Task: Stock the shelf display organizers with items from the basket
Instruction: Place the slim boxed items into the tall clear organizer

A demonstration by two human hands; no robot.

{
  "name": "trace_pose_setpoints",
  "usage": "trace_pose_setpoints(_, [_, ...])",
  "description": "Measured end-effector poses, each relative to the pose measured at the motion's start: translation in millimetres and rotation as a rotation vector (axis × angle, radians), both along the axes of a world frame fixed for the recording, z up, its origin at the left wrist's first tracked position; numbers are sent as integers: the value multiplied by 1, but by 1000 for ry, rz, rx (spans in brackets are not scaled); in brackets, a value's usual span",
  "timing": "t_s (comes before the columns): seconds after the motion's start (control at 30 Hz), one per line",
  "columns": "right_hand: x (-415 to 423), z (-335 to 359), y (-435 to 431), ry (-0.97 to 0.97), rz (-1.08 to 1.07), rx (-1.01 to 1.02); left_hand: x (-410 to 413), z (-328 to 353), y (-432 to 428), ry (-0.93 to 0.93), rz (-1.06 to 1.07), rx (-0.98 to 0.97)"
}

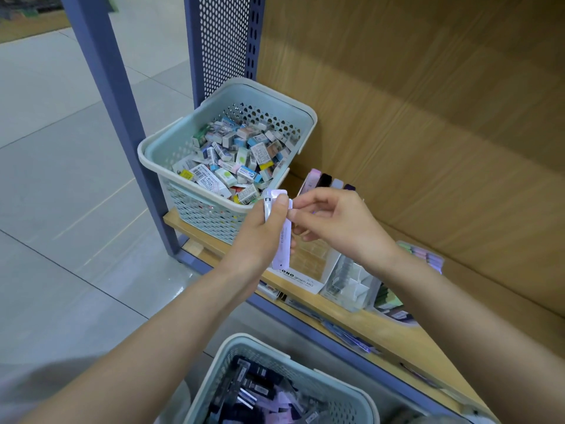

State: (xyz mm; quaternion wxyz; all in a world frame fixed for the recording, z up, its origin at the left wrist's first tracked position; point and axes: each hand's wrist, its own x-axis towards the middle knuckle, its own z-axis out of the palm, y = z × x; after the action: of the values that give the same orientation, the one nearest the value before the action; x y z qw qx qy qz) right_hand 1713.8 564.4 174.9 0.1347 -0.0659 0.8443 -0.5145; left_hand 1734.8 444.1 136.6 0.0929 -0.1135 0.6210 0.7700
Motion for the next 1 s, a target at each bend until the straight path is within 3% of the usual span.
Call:
trace_pose_setpoints(0.1, [1, 3, 5, -92, -128, -126, 2, -1, 2, 17, -44, -8])
trace_pose_setpoints(0.2, [6, 7, 15, -36, -232, -188, 5, 0, 4, 49, -71, -73])
trace_pose_setpoints(0.37, [11, 3, 36, 96, -112, 138, 7, 0, 10, 27, -77, -136])
trace_pose_setpoints(0.47, [-6, -10, 56, -16, -59, 309, 6, -3, 15, -5, -93, -156])
trace_pose_setpoints(0.53, [-20, -19, 70, -23, -114, 379, 5, -6, 18, -18, -106, -170])
trace_pose_setpoints(0.73, [-62, -32, 96, 284, -325, 496, 1, -9, 23, -29, -127, -192])
trace_pose_setpoints(1.0, [-90, -48, 90, 172, -209, 755, -4, -13, 27, -45, -149, -196])
